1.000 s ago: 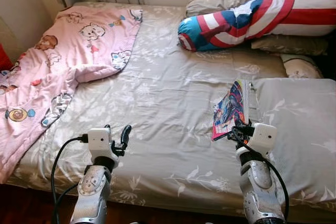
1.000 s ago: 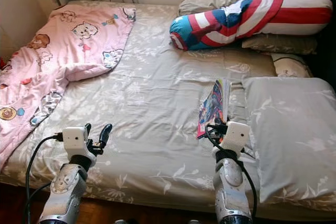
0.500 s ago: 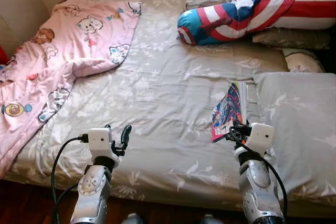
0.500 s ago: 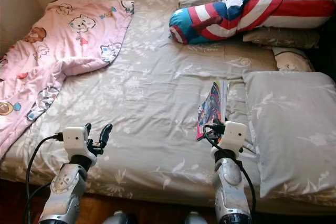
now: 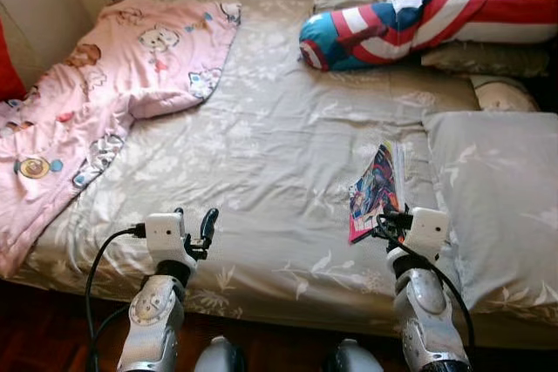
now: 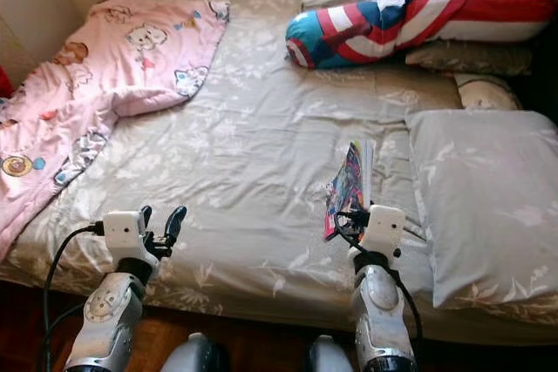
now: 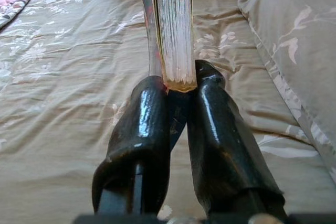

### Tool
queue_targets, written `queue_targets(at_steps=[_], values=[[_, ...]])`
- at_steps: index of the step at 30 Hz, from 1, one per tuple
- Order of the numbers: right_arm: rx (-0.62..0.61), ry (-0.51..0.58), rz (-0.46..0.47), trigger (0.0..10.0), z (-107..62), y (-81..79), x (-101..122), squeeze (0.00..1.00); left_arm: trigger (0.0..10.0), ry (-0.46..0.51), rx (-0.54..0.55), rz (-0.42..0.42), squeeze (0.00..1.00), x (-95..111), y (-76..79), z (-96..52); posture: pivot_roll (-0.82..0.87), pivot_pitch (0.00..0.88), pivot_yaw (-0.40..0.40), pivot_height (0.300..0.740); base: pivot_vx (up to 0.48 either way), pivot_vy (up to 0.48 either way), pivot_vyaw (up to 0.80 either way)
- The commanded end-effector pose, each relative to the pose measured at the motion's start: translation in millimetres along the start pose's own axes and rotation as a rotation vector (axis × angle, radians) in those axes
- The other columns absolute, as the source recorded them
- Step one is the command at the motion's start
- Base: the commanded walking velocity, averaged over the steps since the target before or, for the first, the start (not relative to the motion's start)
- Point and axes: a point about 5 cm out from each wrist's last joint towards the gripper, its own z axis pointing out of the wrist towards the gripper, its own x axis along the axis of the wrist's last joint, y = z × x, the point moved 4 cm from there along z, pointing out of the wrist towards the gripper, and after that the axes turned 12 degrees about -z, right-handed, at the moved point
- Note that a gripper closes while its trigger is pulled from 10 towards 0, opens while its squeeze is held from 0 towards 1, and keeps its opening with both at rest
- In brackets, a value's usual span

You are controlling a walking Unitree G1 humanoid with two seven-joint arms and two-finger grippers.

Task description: Clean up the room

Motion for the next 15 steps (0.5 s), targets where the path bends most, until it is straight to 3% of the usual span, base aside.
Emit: queue_targets(at_steps=[1,15], values=[[0.005,0.05,0.005,10.0,2.3,-1.9,11.4,0.0,10.0,-0.008,0.003,0.008,0.0,-0.8,-2.8,-2.9,-0.02,0.183,0.012,0.651,0.0,0.0,0.0],[0.018,0.049,0.012,10.0,2.7,-4.2,10.4,0.0,10.0,-0.017,0.0,-0.001,0.0,-2.1,-2.4,-3.8,-0.02,0.184,0.011,0.651,0.0,0.0,0.0]])
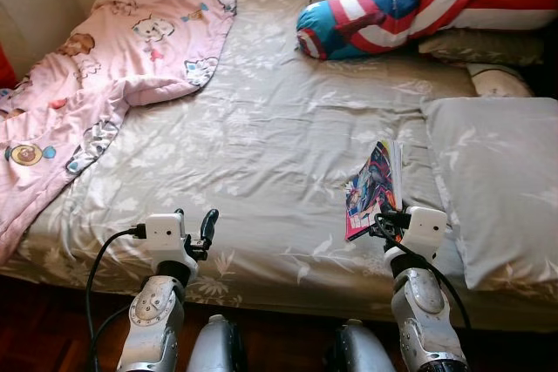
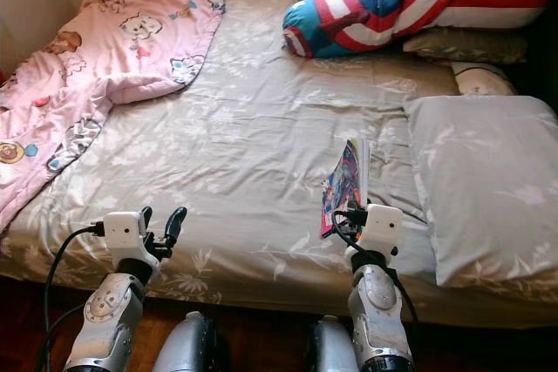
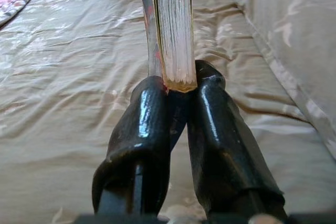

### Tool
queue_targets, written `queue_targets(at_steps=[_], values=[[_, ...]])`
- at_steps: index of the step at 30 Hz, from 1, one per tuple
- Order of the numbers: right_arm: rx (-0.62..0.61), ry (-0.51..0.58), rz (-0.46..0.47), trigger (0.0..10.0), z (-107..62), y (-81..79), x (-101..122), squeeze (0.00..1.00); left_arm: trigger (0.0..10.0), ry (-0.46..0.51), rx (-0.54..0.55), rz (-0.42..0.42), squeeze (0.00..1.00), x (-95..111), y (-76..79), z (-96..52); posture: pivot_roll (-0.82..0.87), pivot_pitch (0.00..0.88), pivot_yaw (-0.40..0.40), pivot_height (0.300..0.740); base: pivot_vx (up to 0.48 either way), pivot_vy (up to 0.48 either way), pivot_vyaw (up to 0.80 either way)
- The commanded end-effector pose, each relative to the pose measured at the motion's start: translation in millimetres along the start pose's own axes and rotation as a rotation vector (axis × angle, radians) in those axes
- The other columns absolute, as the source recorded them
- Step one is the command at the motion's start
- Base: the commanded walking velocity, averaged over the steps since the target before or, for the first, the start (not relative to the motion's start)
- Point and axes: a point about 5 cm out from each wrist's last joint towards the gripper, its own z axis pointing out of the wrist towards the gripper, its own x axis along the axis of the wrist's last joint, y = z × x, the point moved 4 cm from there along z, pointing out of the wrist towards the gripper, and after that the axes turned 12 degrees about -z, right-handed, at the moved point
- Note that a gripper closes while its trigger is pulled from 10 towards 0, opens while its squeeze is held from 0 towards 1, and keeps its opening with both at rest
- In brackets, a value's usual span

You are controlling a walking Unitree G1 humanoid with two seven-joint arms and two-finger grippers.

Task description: Clean up the room

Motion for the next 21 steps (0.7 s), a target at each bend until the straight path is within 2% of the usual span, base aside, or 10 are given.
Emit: queue_targets(at_steps=[1,18,21], values=[[0.011,0.047,0.004,10.0,4.1,-2.5,11.6,0.0,10.0,-0.016,0.009,-0.004,0.0,-3.5,-3.5,-5.2,-0.02,0.184,0.011,0.651,0.0,0.0,0.0],[0.052,0.044,0.019,10.0,3.8,-9.6,9.7,0.0,10.0,-0.012,0.006,-0.002,0.0,-1.8,-2.8,-4.7,-0.02,0.183,0.012,0.651,0.0,0.0,0.0],[0.053,0.045,0.021,10.0,3.8,-10.0,9.9,0.0,10.0,-0.011,0.006,-0.002,0.0,-1.6,-2.9,-4.8,-0.02,0.183,0.013,0.651,0.25,0.0,0.0]])
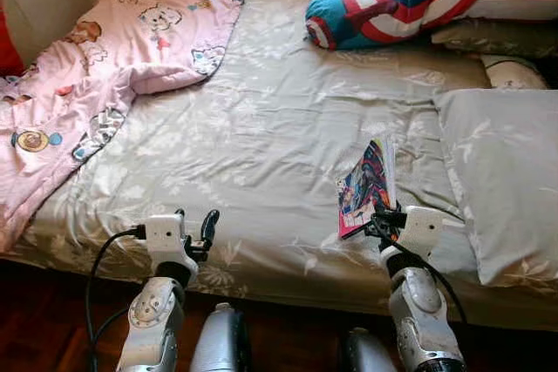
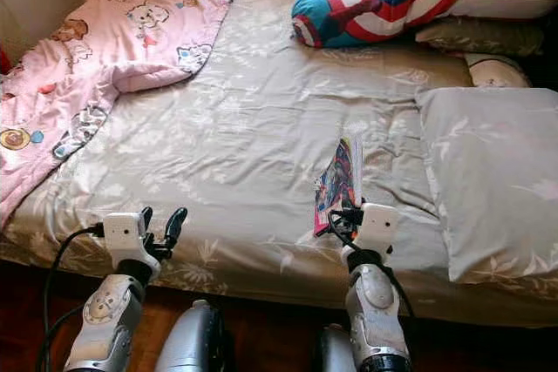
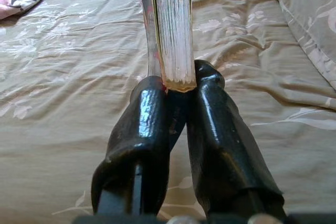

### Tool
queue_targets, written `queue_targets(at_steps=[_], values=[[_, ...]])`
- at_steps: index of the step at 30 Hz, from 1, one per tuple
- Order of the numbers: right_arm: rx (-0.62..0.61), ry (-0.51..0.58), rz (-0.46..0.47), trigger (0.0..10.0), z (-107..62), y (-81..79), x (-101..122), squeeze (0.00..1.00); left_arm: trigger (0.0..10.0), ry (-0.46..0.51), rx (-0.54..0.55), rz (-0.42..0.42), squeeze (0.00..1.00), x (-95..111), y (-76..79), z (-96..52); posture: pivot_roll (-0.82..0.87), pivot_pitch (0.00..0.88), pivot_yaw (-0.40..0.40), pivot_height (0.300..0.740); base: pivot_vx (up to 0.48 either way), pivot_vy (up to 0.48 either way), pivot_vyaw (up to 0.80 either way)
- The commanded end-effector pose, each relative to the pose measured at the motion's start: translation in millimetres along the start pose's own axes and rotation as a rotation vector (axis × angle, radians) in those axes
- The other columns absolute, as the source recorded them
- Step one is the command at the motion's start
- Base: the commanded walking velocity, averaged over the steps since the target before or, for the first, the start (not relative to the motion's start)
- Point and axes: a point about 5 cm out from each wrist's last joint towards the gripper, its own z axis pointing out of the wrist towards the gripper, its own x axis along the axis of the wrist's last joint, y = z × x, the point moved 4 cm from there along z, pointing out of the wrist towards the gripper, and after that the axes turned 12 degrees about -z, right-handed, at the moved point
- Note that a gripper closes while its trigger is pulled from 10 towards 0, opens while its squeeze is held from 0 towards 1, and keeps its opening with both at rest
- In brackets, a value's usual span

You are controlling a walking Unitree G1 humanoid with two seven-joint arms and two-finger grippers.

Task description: Clean up the room

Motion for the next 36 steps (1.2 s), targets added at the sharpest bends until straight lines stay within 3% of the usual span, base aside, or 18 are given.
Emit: queue_targets(at_steps=[1,20,28,30,34,36], values=[[0.003,0.032,0.006,10.0,1.6,-1.2,7,0.0,10.0,-0.009,0.005,0.003,0.0,0,-2.2,-0.7,-0.02,0.183,0.013,0.651,0.259,0.0,0.0],[0.006,0.032,0.011,10.0,1.3,-2.3,6,0.0,10.0,-0.006,0.004,0.007,0.0,1,-2.9,-0.9,-0.01,0.184,0.015,0.651,0.301,0.0,0.0],[0.012,0.027,0.027,10.0,2.8,-0.8,6,0.0,10.0,-0.008,0.005,0.014,0.0,1,-3.8,-1.4,-0.01,0.189,0.017,0.651,0.0,0.0,0.0],[0.004,0.017,0.051,10.0,3.6,1.7,4,0.0,10.0,-0.009,0.005,0.016,0.0,1,-4.0,-1.5,-0.01,0.189,0.017,0.651,0.0,0.0,0.0],[0.021,-0.031,0.236,10.0,5.9,4.9,-5,0.0,10.0,-0.014,0.005,0.021,0.0,1,-5.2,-2.1,-0.01,0.193,0.021,0.651,0.0,0.0,0.0],[0.054,-0.04,0.273,10.0,6.1,3.0,-8,0.0,10.0,-0.016,0.004,0.023,0.0,1,-5.5,-2.3,-0.01,0.194,0.024,0.651,0.0,0.0,0.0]])
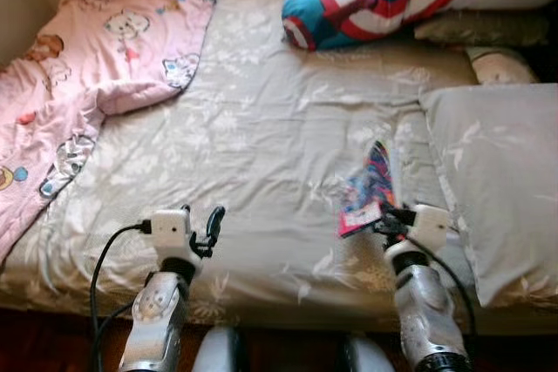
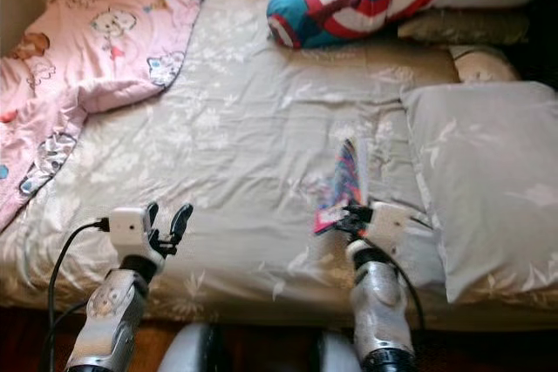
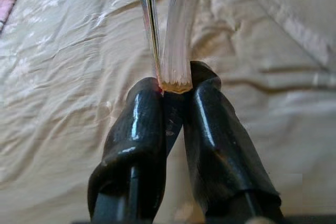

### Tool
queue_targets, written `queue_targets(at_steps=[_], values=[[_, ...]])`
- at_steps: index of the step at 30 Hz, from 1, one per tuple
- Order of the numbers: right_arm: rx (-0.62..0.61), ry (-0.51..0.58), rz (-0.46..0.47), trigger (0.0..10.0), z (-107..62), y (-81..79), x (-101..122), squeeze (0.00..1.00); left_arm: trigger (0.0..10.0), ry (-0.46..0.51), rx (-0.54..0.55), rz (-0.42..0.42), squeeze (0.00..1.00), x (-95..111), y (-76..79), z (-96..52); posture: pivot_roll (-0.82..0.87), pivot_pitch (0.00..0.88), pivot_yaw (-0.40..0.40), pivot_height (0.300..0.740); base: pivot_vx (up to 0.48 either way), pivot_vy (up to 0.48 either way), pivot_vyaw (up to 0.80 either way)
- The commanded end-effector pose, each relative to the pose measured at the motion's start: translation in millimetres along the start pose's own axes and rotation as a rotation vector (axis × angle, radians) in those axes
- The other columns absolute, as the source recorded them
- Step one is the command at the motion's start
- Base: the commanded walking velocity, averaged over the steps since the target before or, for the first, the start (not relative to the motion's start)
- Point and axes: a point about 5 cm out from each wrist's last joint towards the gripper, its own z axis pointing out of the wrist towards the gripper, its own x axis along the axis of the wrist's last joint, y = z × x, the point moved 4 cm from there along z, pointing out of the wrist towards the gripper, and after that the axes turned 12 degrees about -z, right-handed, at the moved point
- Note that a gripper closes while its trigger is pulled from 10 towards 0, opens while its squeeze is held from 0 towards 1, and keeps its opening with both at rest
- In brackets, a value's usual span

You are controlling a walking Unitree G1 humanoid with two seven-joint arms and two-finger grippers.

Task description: Clean up the room

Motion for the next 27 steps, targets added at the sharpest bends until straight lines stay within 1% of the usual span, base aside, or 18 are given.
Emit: queue_targets(at_steps=[1,4,6,7,8,9,11,12,15,17,18,19,21,27], values=[[0.072,0.003,0.044,10.0,3.4,-12.4,1,0.0,10.0,-0.013,0.006,0.002,0.0,-2,-1.6,-2.9,0.0,0.195,0.025,0.651,0.0,0.0,0.0],[0.105,-0.013,0.112,10.0,4.9,-12.1,-2,0.0,10.0,-0.013,0.006,0.004,0.0,-2,-2.6,-3.5,0.0,0.197,0.028,0.651,0.0,0.0,0.0],[0.153,-0.017,0.256,10.0,9.1,-12.5,1,0.0,10.0,-0.013,0.007,0.009,0.0,-1,-4.4,-4.6,0.01,0.201,0.034,0.651,0.0,0.0,0.0],[0.153,-0.017,0.256,10.0,9.1,-12.5,1,0.0,10.0,-0.013,0.007,0.009,0.0,-1,-4.4,-4.6,0.01,0.201,0.034,0.651,0.0,0.0,0.0],[0.197,-0.011,0.312,10.0,10.5,-15.4,4,0.0,10.0,-0.013,0.008,0.013,0.0,0,-5.8,-5.4,0.02,0.204,0.04,0.651,0.0,0.0,0.0],[0.233,-0.007,0.334,10.0,11.5,-17.4,5,0.0,10.0,-0.015,0.008,0.017,0.0,1,-6.8,-6.0,0.02,0.205,0.042,0.651,0.0,0.0,0.0],[0.256,-0.015,0.344,10.0,12.2,-16.7,3,0.0,10.0,-0.017,0.007,0.021,0.0,1,-7.9,-6.7,0.02,0.209,0.049,0.651,0.0,0.0,0.0],[0.236,-0.037,0.355,10.0,13.4,-10.4,-3,0.0,10.0,-0.023,0.002,0.028,0.0,1,-8.4,-7.5,0.03,0.213,0.058,0.651,0.0,0.0,0.0],[0.121,-0.08,0.442,10.0,15.3,8.9,-15,0.0,10.0,-0.028,-0.002,0.037,0.0,3,-10.2,-9.5,0.05,0.226,0.075,0.651,0.0,0.0,0.0],[0.018,-0.127,0.542,10.0,11.6,25.6,-28,0.0,10.0,-0.038,-0.009,0.051,0.0,4,-11.5,-12.9,0.07,0.237,0.089,0.651,0.0,0.0,0.0],[0.018,-0.127,0.542,10.0,11.6,25.6,-28,0.0,10.0,-0.038,-0.009,0.051,0.0,4,-11.5,-12.9,0.07,0.237,0.089,0.651,0.0,0.0,0.0],[-0.021,-0.154,0.553,10.0,8.6,31.9,-35,0.0,10.0,-0.043,-0.01,0.056,0.0,5,-12.8,-15.8,0.09,0.248,0.097,0.651,0.0,0.0,0.0],[-0.055,-0.177,0.542,10.0,5.9,37.0,-41,0.0,10.0,-0.048,-0.007,0.064,0.0,6,-15.0,-20.7,0.1,0.262,0.106,0.651,0.0,0.0,0.0],[-0.134,-0.201,0.551,10.0,1.0,48.4,-48,0.0,10.0,-0.077,-0.003,0.077,0.0,6,-18.4,-34.1,0.12,0.302,0.122,0.651,0.0,0.0,0.0]])
